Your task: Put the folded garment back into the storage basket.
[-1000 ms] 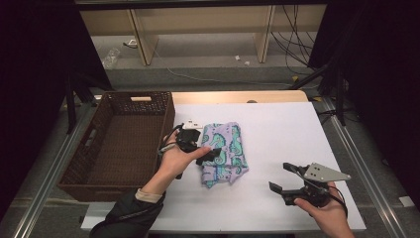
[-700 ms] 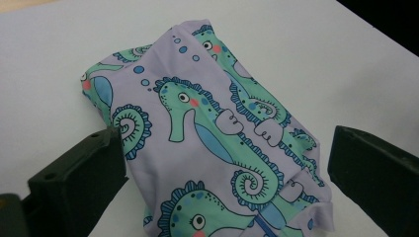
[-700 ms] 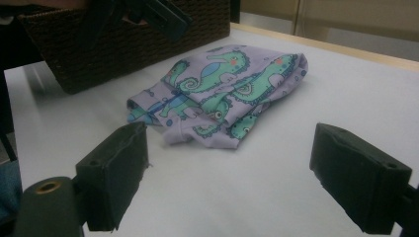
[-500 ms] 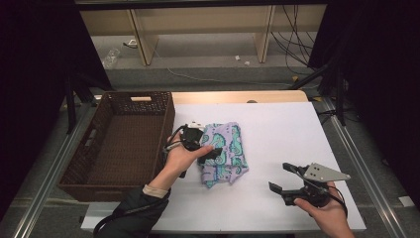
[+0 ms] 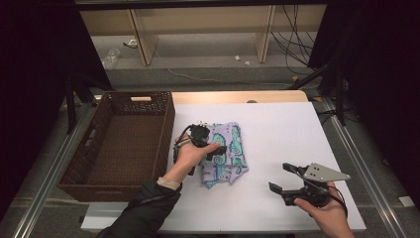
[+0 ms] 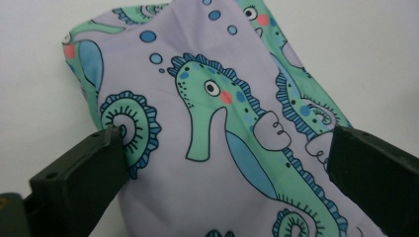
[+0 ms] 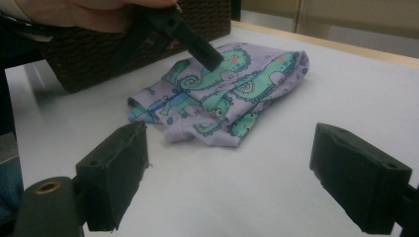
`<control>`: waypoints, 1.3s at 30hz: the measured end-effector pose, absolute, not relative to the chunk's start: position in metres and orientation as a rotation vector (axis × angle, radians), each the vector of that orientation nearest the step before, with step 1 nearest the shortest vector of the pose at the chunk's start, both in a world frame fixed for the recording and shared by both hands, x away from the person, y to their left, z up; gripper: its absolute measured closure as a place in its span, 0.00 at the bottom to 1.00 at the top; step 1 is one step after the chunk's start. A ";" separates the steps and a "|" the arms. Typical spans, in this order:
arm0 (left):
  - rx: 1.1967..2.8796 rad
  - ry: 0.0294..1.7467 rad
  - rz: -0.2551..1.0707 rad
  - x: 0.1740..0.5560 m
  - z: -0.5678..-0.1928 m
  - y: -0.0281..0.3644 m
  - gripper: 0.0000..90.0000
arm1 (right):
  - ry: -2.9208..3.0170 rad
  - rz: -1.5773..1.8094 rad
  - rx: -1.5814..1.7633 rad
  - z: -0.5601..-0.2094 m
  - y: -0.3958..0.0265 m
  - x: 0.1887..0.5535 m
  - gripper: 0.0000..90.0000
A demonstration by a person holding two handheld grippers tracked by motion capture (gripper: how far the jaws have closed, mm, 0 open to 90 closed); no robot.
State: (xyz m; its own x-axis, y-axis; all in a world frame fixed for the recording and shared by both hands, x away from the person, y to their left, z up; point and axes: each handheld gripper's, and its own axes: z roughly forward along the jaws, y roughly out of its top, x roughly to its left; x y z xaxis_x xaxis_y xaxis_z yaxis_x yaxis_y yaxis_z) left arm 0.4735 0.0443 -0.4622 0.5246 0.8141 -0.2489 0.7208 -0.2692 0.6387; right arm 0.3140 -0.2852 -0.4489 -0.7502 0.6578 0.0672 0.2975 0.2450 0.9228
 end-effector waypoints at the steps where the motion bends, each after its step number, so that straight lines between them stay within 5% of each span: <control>1: 2.051 1.256 0.176 0.475 -0.464 0.044 0.01 | 2.191 1.510 0.887 -0.449 -0.285 0.314 0.18; 19: 2.091 1.317 0.196 0.479 -0.483 0.034 0.06 | 2.204 1.497 0.881 -0.449 -0.285 0.314 0.18; 28: 2.098 1.269 0.305 0.467 -0.486 0.020 0.22 | 2.211 1.501 0.879 -0.450 -0.283 0.314 0.18; 39: 2.098 1.242 0.210 0.463 -0.481 0.013 0.62 | 2.219 1.494 0.885 -0.451 -0.283 0.315 0.18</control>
